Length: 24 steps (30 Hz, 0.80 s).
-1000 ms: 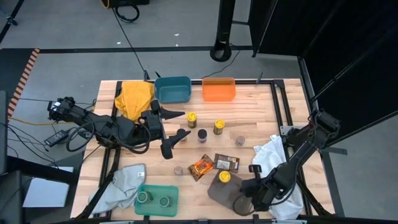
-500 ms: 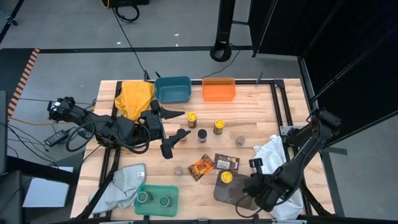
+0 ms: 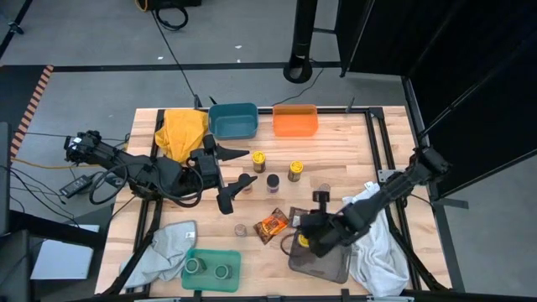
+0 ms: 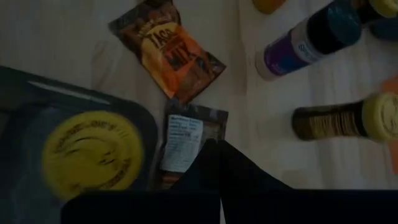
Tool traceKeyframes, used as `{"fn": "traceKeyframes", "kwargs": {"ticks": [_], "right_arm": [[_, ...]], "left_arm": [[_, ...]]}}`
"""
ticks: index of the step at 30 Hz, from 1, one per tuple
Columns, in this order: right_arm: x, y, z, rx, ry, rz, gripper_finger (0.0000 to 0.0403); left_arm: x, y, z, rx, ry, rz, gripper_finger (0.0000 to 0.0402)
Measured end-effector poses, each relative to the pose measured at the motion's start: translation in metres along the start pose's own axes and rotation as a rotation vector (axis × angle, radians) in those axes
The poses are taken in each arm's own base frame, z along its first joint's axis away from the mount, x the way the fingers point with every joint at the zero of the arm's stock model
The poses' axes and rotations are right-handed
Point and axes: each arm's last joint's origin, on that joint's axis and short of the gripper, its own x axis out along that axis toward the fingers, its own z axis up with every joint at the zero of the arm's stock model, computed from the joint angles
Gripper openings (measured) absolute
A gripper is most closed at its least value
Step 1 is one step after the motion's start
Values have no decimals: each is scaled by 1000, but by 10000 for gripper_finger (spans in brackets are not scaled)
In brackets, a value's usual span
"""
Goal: Sort spices by type
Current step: Adjust the black bin
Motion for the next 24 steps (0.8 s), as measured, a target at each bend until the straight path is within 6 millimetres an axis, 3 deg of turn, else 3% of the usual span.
{"fn": "traceKeyframes", "kwargs": {"ticks": [9,24], "right_arm": [[5,-3,1,-103,48,68,0],[26,3,-14,-98,55,105,0]], "left_arm": [[0,0,-1,8,10,0,321],[0,0,-6,34,47,-2,321]]}}
